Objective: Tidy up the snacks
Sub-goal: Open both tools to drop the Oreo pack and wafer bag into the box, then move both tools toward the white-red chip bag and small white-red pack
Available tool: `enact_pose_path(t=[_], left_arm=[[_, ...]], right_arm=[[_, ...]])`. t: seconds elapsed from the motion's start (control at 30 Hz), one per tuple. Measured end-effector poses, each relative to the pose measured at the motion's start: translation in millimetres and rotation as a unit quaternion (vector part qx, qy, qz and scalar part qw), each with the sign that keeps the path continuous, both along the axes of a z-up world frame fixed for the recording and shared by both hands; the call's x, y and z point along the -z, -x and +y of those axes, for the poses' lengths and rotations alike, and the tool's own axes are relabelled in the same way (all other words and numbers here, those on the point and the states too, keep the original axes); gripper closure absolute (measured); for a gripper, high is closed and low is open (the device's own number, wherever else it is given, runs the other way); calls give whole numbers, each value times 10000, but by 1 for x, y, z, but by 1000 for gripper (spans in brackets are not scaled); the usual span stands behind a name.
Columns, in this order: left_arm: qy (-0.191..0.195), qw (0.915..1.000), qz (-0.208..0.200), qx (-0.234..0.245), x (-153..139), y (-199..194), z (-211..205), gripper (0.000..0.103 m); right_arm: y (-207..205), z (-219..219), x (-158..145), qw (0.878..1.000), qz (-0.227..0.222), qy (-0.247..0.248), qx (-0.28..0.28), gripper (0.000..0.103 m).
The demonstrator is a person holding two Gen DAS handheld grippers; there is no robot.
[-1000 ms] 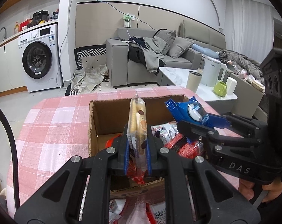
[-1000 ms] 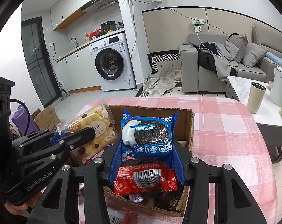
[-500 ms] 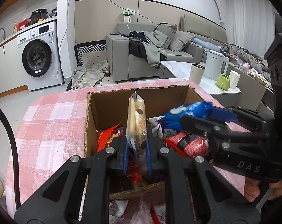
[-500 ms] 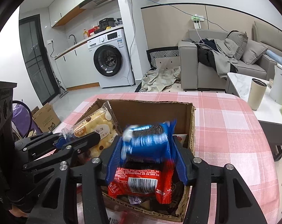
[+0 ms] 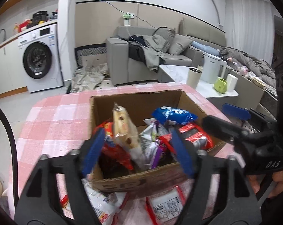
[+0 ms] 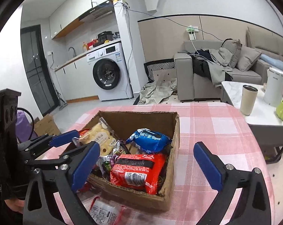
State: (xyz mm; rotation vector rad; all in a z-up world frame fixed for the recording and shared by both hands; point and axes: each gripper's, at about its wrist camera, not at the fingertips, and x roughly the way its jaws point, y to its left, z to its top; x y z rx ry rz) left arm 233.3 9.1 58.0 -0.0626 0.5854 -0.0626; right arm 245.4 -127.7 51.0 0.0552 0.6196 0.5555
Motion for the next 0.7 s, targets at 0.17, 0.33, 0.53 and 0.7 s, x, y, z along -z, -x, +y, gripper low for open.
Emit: enact_pose_path(t=[0.17, 0.33, 0.53, 0.7], left_arm=[[159, 9998, -53, -116, -3, 16, 7, 11], [191, 9996, -138, -156, -5, 29, 12, 1], [175, 9995, -203, -174, -4, 47, 13, 1], [173, 9993, -273, -164, -7, 64, 13, 1]], right_arm=[[6, -13, 2, 9999, 29, -119, 61, 0], [13, -22, 4, 9997, 74, -186, 107, 0], [30, -22, 8, 9999, 83, -128, 69, 0], [43, -21, 8, 10000, 61, -34, 55, 0]])
